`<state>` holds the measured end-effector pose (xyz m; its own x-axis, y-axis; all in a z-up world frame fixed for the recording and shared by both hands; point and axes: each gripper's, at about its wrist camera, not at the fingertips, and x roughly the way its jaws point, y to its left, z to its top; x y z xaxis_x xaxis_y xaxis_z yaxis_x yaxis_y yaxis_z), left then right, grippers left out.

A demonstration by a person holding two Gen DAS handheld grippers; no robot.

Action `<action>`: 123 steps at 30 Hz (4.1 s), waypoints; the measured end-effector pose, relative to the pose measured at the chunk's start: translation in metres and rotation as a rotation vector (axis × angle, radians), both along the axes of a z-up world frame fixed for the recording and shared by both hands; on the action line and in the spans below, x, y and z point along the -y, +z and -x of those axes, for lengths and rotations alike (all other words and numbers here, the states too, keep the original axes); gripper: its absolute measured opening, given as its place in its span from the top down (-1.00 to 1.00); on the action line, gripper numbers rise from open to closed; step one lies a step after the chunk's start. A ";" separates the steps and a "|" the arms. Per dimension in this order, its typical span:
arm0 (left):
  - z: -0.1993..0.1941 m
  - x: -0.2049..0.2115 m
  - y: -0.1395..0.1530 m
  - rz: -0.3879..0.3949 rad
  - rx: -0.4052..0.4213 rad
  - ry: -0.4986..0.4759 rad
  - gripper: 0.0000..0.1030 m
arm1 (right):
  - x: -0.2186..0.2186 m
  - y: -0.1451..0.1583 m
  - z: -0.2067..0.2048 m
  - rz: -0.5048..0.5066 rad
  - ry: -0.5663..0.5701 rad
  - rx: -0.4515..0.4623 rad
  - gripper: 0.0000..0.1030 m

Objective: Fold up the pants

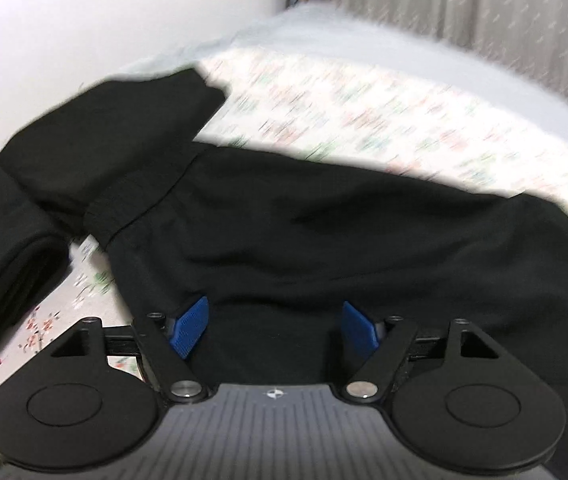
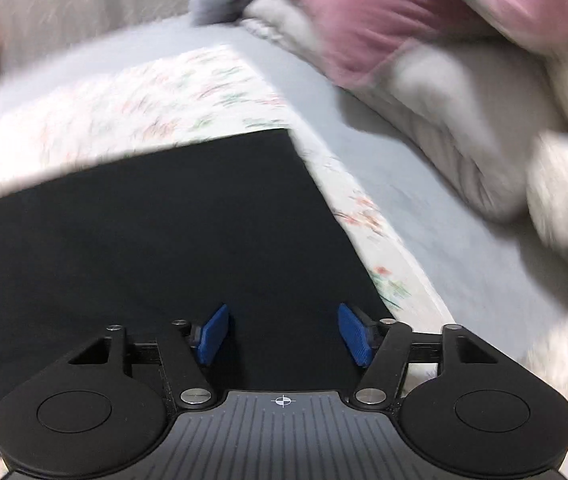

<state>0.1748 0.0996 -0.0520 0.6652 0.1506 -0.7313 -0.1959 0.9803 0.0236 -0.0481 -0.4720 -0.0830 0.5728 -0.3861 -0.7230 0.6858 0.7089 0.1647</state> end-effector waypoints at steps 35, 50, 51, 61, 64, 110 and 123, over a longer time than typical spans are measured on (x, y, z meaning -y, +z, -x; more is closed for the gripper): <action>0.078 0.177 0.025 -0.037 -0.080 -0.548 -0.74 | 0.032 -0.008 0.113 -0.254 -0.123 0.150 -0.33; 0.070 0.185 -0.039 0.058 -0.087 -0.515 -0.82 | 0.055 -0.030 0.103 -0.579 -0.208 0.401 -0.27; 0.070 0.186 -0.040 0.051 -0.084 -0.516 -0.82 | 0.057 -0.032 0.099 -0.597 -0.219 0.410 -0.27; 0.083 0.185 -0.035 0.090 -0.087 -0.525 -0.82 | 0.037 -0.029 0.060 -0.508 -0.296 0.368 0.15; 0.091 0.194 -0.037 0.041 -0.083 -0.560 -0.82 | 0.034 -0.034 0.056 -0.518 -0.332 0.368 0.69; 0.045 0.124 -0.028 0.621 -0.179 -0.404 -0.81 | -0.323 -0.018 -0.086 0.649 0.907 0.028 0.11; 0.043 0.123 -0.040 0.841 -0.293 -0.389 -0.81 | -0.336 -0.015 -0.088 0.691 0.876 0.138 1.00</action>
<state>0.1313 -0.0233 -0.0917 0.3327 -0.6891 -0.6438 0.0475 0.6941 -0.7183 0.0394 -0.1356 -0.0985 0.9018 -0.1047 -0.4192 -0.0872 0.9061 -0.4140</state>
